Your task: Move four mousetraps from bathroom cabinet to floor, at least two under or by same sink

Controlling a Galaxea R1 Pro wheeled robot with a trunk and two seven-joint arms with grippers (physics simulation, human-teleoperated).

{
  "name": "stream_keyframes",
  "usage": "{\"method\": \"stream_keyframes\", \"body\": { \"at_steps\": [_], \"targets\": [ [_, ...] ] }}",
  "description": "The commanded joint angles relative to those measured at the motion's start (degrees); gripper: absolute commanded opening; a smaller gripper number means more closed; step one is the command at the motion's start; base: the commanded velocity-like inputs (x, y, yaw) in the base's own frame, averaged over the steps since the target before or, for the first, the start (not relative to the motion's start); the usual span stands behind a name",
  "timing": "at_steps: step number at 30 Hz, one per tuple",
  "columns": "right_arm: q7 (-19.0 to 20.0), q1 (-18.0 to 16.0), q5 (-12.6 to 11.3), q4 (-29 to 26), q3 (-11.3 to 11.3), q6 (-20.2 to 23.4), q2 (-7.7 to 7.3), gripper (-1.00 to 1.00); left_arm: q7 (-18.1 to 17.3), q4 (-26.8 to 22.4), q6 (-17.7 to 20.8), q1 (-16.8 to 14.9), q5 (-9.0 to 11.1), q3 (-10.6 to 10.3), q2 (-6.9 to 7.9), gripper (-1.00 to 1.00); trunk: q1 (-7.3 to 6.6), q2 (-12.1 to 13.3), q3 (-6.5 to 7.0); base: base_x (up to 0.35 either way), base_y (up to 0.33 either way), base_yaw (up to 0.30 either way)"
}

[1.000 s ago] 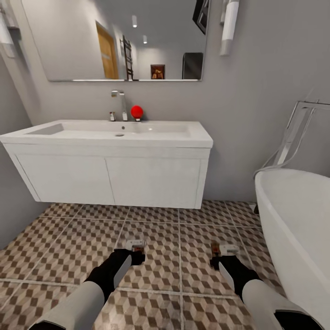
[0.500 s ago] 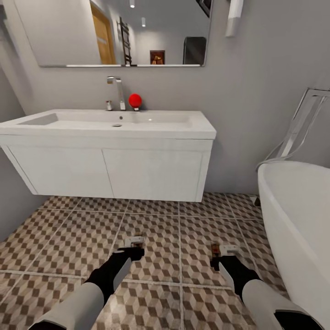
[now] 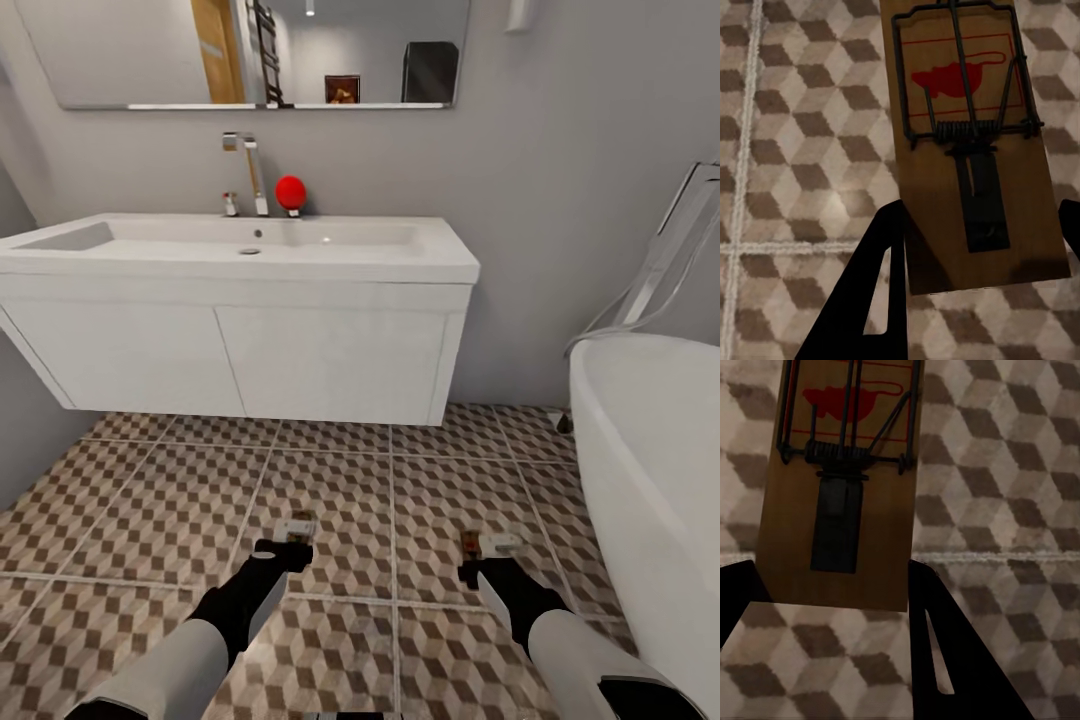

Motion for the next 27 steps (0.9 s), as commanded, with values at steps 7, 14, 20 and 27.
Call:
{"method": "stream_keyframes", "body": {
  "at_steps": [7, 14, 20, 27],
  "targets": [
    [0.0, 0.0, 0.4, -0.1, -0.3, 0.3, 0.05, -1.0, 0.4, -0.1, -2.4, 0.0, 0.3, -0.3, 0.14, -1.0, 0.16, -0.1, -1.6, 0.0, 0.0, 0.0],
    [0.0, 0.0, 0.4, -0.1, -0.2, 0.3, 0.05, -1.0, 0.2, -0.1, -2.6, 0.0, 0.6, -0.2, 0.18, -1.0, 0.35, -0.2, -3.16, 0.0, 0.0, 0.0],
    [0.0, 0.0, 0.4, -0.1, -0.2, 0.3, 0.05, -1.0, 0.0, -0.2, -2.7, 0.0, 0.7, -0.1, 0.15, -1.0, 0.5, -0.3, -4.48, 0.0, 0.0, 0.0],
    [0.0, 0.0, 0.4, -0.1, -0.2, 0.3, 0.05, -1.0, 0.0, -0.2, -2.7, 0.0, 0.8, -0.1, 0.18, -1.0, 0.68, -0.4, -6.04, 0.0, 0.0, 0.0]
  ]
}}
